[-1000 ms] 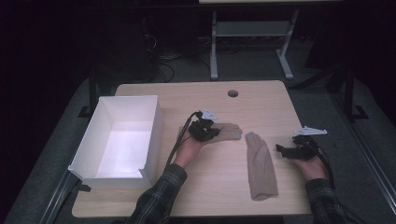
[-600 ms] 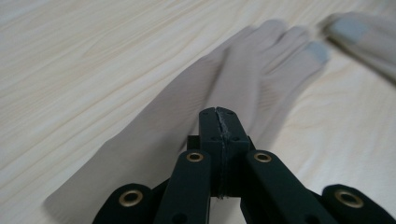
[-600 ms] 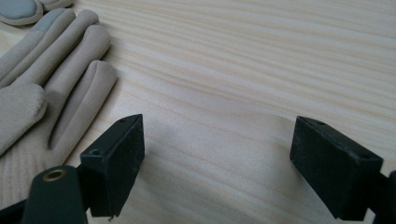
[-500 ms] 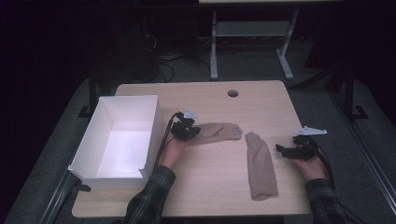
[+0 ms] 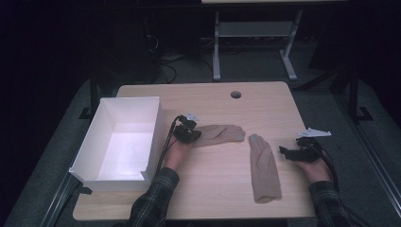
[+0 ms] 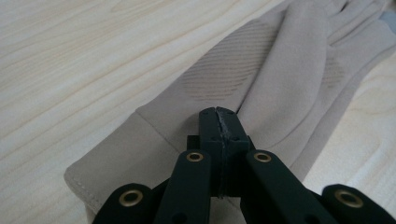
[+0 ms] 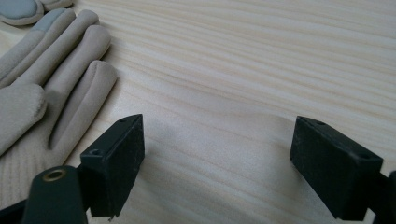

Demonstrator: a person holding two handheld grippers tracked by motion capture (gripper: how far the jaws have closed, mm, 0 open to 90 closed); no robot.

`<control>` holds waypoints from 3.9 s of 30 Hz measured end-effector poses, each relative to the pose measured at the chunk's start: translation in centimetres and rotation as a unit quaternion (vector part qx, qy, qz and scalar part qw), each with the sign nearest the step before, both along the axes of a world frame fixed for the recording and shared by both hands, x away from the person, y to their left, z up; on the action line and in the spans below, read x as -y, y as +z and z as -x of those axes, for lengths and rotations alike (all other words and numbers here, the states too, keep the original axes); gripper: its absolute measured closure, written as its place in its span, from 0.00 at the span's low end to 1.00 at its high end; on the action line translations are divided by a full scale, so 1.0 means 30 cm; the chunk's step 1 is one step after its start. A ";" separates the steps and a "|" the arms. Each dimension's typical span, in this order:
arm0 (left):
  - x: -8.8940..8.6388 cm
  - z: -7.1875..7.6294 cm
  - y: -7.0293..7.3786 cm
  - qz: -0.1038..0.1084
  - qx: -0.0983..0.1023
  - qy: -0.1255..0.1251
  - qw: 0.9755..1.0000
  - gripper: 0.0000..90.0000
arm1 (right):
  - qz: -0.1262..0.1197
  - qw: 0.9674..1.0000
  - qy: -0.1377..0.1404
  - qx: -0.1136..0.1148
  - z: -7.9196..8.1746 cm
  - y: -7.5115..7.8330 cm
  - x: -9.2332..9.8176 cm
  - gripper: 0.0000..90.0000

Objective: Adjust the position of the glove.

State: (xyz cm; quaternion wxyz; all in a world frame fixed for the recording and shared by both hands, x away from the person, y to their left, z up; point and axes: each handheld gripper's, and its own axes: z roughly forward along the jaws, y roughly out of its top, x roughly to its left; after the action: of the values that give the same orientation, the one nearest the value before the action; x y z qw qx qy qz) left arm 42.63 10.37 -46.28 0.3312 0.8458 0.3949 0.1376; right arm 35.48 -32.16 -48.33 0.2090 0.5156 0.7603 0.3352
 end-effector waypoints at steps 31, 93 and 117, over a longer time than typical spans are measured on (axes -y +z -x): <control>0.043 0.242 0.012 0.004 -0.039 -0.100 0.994 1.00 | -0.001 1.000 0.000 0.000 0.000 0.000 -0.001 0.19; 0.058 0.164 -0.003 0.031 -0.045 -0.102 0.993 0.93 | -0.036 0.988 0.146 -0.033 0.099 0.077 -0.068 1.00; 0.053 0.163 -0.005 0.038 -0.048 -0.098 0.993 0.94 | -0.041 0.970 0.230 -0.069 0.091 0.058 -0.225 1.00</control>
State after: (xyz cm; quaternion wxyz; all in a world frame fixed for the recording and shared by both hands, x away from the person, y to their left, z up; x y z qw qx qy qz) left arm 37.73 8.77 -46.44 0.3555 0.8728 0.3307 0.0491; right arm 32.75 -25.42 -46.58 0.0522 0.3566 0.8567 0.3689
